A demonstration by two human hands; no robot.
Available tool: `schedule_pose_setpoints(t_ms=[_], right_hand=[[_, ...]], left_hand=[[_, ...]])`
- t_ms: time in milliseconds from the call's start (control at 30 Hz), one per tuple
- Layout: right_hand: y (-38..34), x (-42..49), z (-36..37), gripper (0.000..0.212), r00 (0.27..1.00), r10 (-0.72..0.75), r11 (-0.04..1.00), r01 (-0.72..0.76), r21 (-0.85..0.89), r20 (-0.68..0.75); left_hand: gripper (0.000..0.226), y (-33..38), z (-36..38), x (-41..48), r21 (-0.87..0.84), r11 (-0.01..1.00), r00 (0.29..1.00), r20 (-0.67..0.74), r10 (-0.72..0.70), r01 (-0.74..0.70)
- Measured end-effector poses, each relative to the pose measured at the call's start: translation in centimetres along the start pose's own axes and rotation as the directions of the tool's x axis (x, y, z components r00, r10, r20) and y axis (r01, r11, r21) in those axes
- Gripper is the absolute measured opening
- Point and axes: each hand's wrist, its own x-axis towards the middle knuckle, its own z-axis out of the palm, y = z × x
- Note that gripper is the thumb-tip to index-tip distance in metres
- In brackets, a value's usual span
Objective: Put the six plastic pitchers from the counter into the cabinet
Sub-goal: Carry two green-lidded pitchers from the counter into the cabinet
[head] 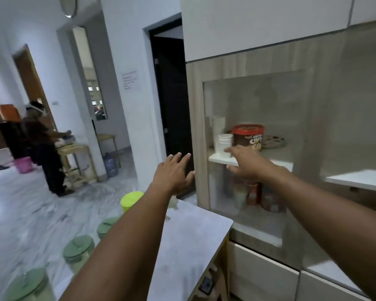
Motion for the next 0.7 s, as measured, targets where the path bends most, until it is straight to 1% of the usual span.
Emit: schedule_pose_setpoints(t_ms=[67,167,233,300,400,533,600,700], right_hand=[[-1.2,2.9,2.7,0.066,0.999,-0.022,0.999,0.021,0.038,0.035],[-2.4,6.9,7.9,0.063,0.992,-0.033,0.993,0.020,0.116,0.118],[-2.7,9.7,11.7,0.063,0.984,-0.038,0.984,0.006,0.179,0.173],[-2.7,12.7,16.0,0.062,0.974,-0.040,0.970,-0.016,0.242,0.225],[-2.2,17.3,22.6,0.060,0.950,-0.050,0.940,-0.059,0.337,0.307],[-2.0,24.1,30.0,0.061,0.891,-0.057,0.877,-0.170,0.449,0.450],[-1.7,27.4,33.4,0.063,0.857,-0.060,0.859,-0.217,0.464,0.512],[-1.8,30.7,37.6,0.063,0.808,-0.071,0.845,-0.263,0.466,0.584]], left_hand=[[0.070,-2.8,2.2,0.3,-0.020,0.998,0.998,0.013,-0.062,0.063],[0.069,-6.2,6.0,0.8,-0.069,0.983,0.982,0.090,-0.165,0.171],[0.069,-8.2,8.8,1.9,-0.126,0.959,0.960,0.148,-0.237,0.255],[0.070,-9.9,11.9,3.2,-0.211,0.911,0.928,0.201,-0.315,0.355],[0.067,-11.6,16.9,5.5,-0.343,0.792,0.860,0.275,-0.430,0.506],[0.047,-14.1,23.1,9.0,-0.433,0.599,0.739,0.368,-0.565,0.674],[0.052,-15.5,26.4,11.2,-0.426,0.507,0.661,0.437,-0.610,0.749],[0.068,-17.0,31.6,13.6,-0.409,0.354,0.534,0.524,-0.664,0.841]])
